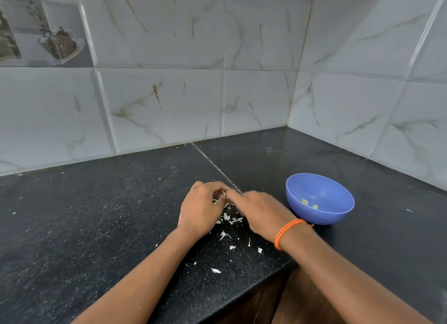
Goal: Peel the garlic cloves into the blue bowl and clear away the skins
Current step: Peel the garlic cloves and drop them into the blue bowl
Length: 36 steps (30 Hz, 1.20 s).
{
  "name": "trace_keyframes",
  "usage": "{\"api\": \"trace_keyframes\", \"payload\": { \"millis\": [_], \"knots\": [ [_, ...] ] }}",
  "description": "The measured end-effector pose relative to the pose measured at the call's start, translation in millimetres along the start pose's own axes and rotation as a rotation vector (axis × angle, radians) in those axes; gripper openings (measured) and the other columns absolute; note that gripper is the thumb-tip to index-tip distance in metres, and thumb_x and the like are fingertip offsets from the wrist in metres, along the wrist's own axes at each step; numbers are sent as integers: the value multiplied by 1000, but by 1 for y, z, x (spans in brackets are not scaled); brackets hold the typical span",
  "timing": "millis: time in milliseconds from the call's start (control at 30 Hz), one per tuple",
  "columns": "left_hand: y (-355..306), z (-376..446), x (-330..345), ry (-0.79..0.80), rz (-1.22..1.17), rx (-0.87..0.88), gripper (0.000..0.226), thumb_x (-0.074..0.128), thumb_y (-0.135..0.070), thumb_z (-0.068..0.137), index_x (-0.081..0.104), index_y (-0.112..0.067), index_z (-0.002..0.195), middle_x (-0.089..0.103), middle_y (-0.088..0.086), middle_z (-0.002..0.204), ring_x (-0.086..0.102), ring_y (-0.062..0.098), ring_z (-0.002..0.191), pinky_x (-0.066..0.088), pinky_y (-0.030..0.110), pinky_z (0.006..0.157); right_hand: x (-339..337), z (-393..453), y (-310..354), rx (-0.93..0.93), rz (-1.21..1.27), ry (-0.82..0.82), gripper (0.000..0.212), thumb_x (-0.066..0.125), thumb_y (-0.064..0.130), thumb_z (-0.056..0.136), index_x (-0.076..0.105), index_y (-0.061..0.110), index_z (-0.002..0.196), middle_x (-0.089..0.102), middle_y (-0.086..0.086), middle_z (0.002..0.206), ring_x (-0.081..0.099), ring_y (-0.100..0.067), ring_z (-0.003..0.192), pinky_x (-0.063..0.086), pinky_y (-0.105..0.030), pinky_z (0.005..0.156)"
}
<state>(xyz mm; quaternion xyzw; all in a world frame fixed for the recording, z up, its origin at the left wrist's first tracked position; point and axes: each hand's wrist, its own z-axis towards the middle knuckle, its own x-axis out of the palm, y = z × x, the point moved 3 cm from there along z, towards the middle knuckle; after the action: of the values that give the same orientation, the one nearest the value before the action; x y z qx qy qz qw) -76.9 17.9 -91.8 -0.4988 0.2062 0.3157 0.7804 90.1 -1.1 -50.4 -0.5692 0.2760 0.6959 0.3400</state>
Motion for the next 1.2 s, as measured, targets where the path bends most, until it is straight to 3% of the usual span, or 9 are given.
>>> {"api": "trace_keyframes", "payload": {
  "millis": [167,267,400,500,667,800,900,1033,1200],
  "knots": [
    [5,2,4,15,7,-9,21,73,-27,98,77,-47,96,74,-17,96,59,2,101,52,31,78,-3,-4,-23,64,155,-104,50,59,-3,95,36,34,120,67,9,92,66,-24,80,57,-46,73],
    [6,2,4,-4,20,2,19,71,-24,99,78,-43,98,74,-20,93,57,5,101,51,32,79,-1,-9,-2,-62,62,9,58,57,-6,92,30,33,125,61,4,86,65,-29,77,54,-46,68],
    [6,2,7,4,-16,5,17,73,-29,98,77,-46,94,74,-20,90,62,4,101,56,35,80,-13,-1,-22,52,155,-262,43,59,-2,95,37,30,111,68,8,88,65,-24,73,56,-45,67],
    [3,1,8,34,-22,36,18,70,-31,93,78,-46,96,76,-25,89,68,7,100,60,39,81,12,-6,-14,31,160,-148,41,58,1,94,38,33,109,69,8,89,65,-25,77,55,-45,69],
    [1,-1,9,73,0,70,15,86,-32,85,77,-45,86,72,-28,85,60,4,101,51,32,82,14,-11,-32,196,530,-355,39,74,6,93,54,33,112,76,16,84,72,-2,83,60,-32,81],
    [-9,-4,5,25,-4,93,13,89,-45,83,76,-43,84,70,-29,83,55,0,95,42,25,73,17,-16,-30,222,735,-437,38,79,6,93,59,30,116,78,14,84,76,-4,81,63,-31,80],
    [-12,-4,4,-9,5,85,14,86,-52,86,76,-41,83,71,-26,82,57,0,94,42,24,71,21,-17,-30,230,767,-476,37,75,2,95,62,27,119,78,11,85,77,-6,78,64,-33,79],
    [-12,-5,3,-14,-4,80,13,84,-44,90,75,-40,82,71,-26,82,58,2,92,43,26,72,21,-19,-29,208,744,-490,34,67,1,100,63,27,122,78,11,88,76,-5,77,64,-29,77],
    [-10,-5,3,-26,-8,67,15,82,-44,91,72,-39,81,71,-24,82,60,3,91,48,29,75,16,-17,-33,187,703,-517,43,69,-2,96,64,29,125,75,16,107,76,-5,82,62,-28,75]
  ]
}}
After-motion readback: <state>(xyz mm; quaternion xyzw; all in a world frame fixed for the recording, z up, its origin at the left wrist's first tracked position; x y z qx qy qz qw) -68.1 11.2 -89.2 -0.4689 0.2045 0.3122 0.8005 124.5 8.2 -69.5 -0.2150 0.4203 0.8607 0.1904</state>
